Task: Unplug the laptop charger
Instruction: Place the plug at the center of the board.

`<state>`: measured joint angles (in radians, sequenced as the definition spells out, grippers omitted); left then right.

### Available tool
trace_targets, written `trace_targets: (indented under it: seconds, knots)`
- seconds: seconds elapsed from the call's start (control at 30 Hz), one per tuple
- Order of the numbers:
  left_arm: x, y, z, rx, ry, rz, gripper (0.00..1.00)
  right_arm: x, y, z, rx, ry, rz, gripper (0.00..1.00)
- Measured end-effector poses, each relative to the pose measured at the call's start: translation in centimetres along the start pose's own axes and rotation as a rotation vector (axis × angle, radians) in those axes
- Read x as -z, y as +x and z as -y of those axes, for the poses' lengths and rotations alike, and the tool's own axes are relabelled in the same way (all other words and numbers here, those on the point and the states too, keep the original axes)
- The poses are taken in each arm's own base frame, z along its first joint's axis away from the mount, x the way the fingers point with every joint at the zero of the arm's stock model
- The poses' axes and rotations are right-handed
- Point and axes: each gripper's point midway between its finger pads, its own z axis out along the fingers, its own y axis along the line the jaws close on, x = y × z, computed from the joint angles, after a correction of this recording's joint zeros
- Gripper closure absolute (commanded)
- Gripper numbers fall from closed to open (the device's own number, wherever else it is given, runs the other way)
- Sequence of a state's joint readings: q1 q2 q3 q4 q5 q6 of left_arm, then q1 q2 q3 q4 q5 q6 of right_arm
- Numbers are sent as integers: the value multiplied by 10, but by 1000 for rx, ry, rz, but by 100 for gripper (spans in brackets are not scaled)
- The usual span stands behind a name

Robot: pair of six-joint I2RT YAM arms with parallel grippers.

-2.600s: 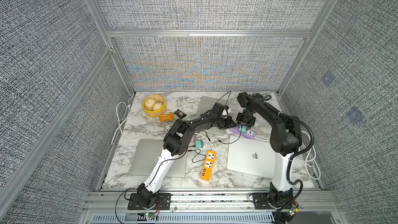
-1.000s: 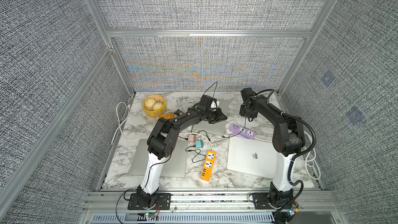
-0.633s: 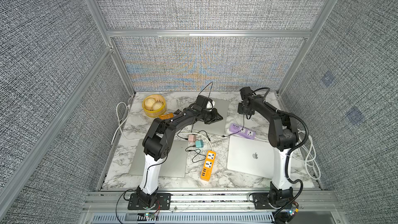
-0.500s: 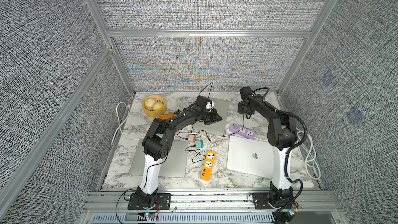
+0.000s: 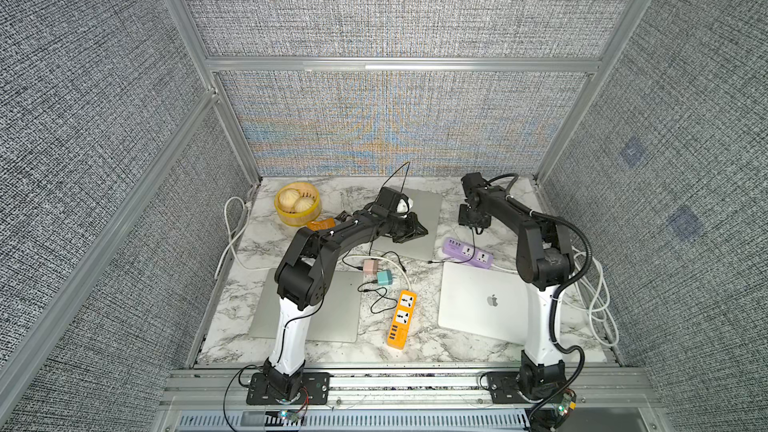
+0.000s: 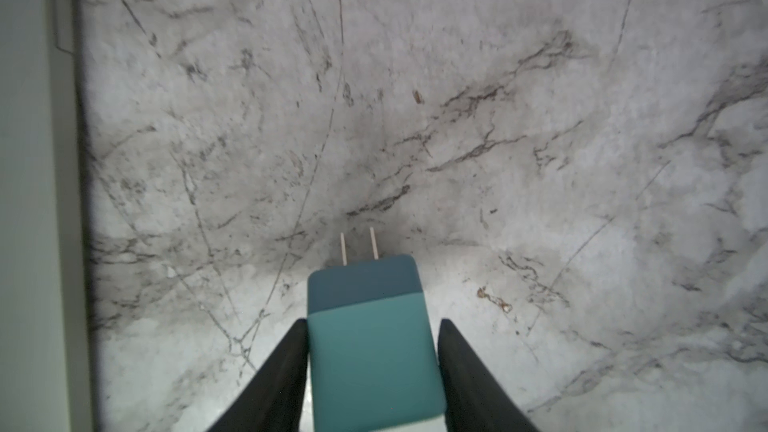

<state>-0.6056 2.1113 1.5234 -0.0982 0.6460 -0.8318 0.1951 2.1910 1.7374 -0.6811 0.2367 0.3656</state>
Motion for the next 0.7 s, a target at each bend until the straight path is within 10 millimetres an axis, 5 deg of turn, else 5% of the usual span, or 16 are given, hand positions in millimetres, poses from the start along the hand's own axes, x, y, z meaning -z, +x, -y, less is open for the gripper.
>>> trace_targets:
  seconds: [0.4,0.57,0.7]
  knots:
    - [8,-3,9,-18,8,23,85,29,-8,6,-7,-5,36,20]
    - [14,-6,15,-36,11,39,85,48,-3,6,-12,-52,65,18]
    - [17,-3,15,-38,5,42,85,42,-1,-10,-9,-138,49,18]
